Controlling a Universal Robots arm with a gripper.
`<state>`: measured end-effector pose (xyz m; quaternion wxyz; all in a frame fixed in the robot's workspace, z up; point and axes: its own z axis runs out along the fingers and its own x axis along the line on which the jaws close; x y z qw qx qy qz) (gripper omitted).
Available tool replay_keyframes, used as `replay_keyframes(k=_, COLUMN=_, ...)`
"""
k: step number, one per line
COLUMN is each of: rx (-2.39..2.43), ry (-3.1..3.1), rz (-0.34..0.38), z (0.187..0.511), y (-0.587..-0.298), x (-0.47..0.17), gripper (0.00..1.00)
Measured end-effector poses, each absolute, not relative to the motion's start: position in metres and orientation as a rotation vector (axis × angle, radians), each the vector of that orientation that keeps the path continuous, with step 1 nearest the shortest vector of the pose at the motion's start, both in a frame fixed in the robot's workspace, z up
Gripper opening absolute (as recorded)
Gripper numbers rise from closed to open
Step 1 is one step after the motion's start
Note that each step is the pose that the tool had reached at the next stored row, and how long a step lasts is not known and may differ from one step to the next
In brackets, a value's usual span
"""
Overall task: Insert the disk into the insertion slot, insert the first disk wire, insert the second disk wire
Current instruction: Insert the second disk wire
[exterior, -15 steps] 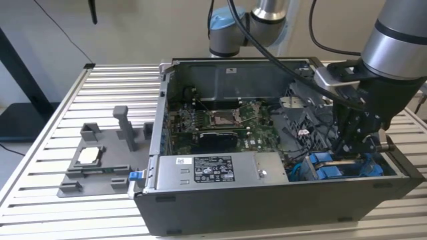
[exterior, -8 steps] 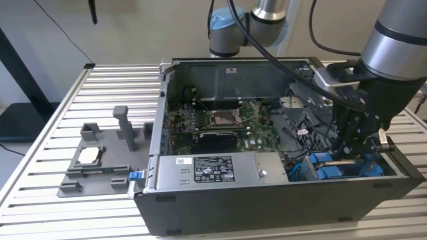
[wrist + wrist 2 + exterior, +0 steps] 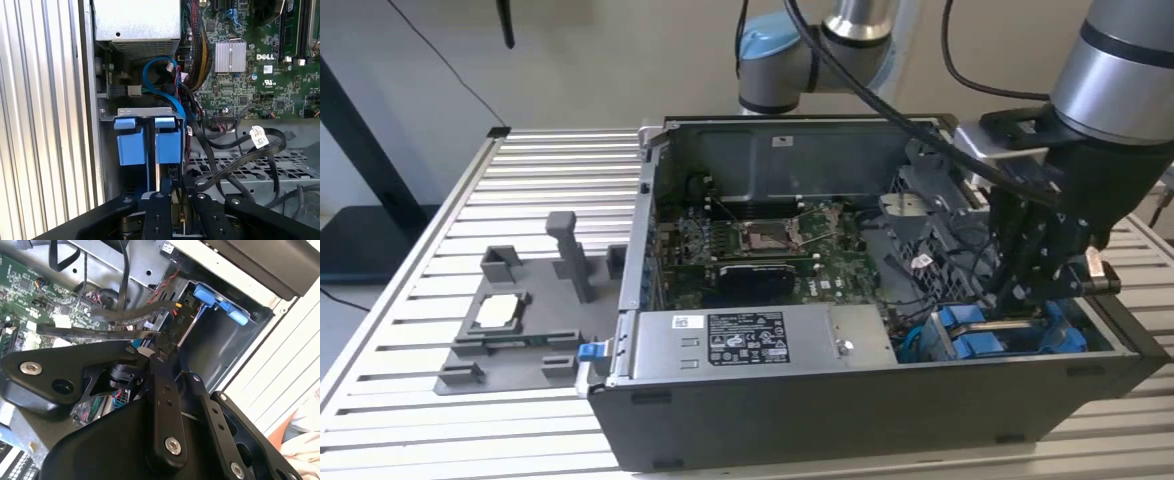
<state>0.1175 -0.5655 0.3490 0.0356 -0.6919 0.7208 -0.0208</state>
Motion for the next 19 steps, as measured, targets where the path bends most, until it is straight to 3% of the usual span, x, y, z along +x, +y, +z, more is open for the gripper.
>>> replay_keyframes(k=10, rx=-2.126, ry=2.215, rz=-0.063, z=0.381, y=-0.565, x=0.117, gripper=0.24)
replay_keyframes(k=19, rx=-2.125, ry=2.215, rz=-0.063, z=0.383, y=-0.565, x=0.117, gripper=0.24)
